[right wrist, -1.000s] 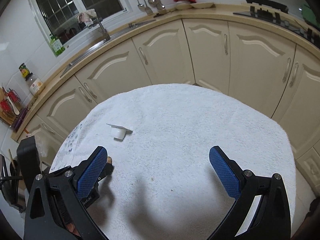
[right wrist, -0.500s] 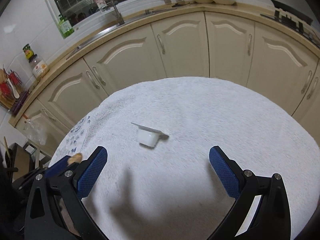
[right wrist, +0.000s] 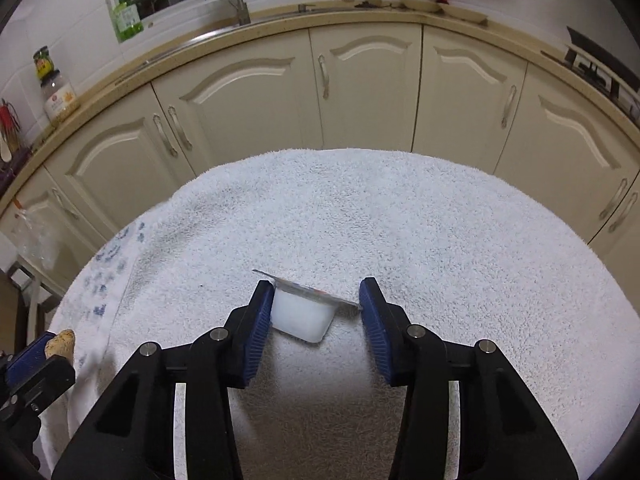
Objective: Collect trash
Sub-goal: 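Grasp the brown lump with the left tool while the right tool grasps the white plastic cup, then carry both items to the blue bin and open both tools over it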
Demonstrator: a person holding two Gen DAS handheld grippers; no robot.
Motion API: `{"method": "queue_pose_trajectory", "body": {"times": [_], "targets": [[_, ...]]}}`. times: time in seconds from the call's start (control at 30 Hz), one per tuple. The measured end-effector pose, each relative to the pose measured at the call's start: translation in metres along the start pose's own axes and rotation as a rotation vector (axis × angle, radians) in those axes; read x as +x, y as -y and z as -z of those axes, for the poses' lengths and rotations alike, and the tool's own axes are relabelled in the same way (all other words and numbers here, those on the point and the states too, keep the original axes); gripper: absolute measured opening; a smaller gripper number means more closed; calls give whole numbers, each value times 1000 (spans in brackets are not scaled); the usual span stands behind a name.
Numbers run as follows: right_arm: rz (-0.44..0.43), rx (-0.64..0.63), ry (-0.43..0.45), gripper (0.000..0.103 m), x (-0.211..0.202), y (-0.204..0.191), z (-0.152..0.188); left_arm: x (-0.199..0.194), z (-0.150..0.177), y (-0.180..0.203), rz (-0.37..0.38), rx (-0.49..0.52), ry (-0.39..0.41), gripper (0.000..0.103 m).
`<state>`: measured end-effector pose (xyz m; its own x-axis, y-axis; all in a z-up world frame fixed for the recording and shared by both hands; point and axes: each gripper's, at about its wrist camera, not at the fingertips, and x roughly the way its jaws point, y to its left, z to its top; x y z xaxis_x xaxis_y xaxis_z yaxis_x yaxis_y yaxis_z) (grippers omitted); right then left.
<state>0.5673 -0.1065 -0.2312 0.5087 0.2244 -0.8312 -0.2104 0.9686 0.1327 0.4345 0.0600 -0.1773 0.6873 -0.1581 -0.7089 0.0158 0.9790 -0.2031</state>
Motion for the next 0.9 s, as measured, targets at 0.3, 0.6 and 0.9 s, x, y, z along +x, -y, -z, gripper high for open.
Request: {"method": "queue_pose_trajectory", "body": {"times": [0.3, 0.6, 0.9], "targets": [[-49, 27, 25, 45, -43, 15, 26, -54, 31, 9, 18, 10, 39, 19], [-48, 57, 107, 45, -120, 35, 55, -102, 54, 41, 57, 56, 91, 19], [-41, 113, 224, 45, -205, 65, 90, -160, 83, 89, 111, 140, 159, 19]]}}
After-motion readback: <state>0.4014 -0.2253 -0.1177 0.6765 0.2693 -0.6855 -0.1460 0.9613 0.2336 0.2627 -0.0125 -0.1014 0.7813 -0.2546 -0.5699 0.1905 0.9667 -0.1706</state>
